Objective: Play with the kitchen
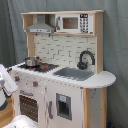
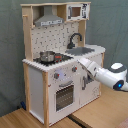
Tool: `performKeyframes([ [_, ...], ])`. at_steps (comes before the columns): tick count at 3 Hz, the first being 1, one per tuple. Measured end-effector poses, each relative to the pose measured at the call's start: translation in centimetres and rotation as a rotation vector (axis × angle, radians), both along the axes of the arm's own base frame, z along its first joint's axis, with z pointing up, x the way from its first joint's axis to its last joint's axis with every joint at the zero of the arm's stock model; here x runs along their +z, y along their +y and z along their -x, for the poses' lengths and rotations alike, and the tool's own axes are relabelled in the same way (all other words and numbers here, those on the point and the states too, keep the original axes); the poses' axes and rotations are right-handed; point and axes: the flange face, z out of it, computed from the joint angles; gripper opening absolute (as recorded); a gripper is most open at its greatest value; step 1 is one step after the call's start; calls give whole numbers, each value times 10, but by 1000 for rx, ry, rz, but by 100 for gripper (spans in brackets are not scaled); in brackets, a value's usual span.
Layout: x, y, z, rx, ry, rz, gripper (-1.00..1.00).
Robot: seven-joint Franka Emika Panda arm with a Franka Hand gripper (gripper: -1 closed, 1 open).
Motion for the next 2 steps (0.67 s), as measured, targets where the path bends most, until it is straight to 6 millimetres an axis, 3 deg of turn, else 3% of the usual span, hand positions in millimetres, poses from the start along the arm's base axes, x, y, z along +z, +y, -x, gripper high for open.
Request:
performKeyframes([
  [2, 44, -5, 6, -17, -11, 167, 100],
])
